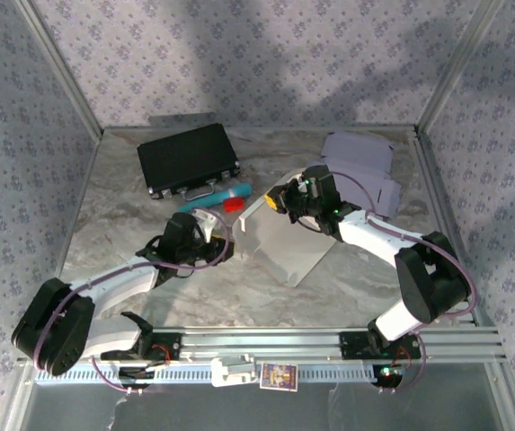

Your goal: Fold the paper box

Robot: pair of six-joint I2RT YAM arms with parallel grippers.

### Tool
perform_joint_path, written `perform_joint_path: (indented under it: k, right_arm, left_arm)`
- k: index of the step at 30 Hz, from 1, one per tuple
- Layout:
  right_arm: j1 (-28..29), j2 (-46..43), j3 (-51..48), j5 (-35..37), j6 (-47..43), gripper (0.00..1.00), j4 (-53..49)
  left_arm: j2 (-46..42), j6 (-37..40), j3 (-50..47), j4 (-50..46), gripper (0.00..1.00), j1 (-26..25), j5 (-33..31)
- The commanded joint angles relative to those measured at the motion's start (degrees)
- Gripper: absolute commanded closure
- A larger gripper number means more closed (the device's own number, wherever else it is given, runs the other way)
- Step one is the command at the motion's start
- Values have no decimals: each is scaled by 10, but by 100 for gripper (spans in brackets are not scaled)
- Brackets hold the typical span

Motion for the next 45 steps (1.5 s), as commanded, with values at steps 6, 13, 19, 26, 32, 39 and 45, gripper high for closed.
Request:
perform_joint_path:
  k: [6,13,19,26,32,39,45]
  right_arm:
    - [3,11,-11,-17,19,100,34]
    - [6,25,-17,-21,28,100,70]
    - [9,40,-20,-21,33,100,83]
    - [14,54,-25,-18,39,100,89]
    - [17,77,-32,-18,43,100,161]
    - [22,88,-47,-20,39,100,213]
    - [20,95,-54,-34,29,100,253]
  left_arm:
    - [40,38,35,57,61,-8,10]
    - [67,34,51,71,61,-13,6]
    - [79,25,54,65,61,-15,-37]
    - [98,19,62,71,59,-17,-53]
    - [102,8,54,85,58,-25,-63]
    - [106,-11,47,97,57,-27,-91]
    - [108,-15,44,95,56,-37,-113]
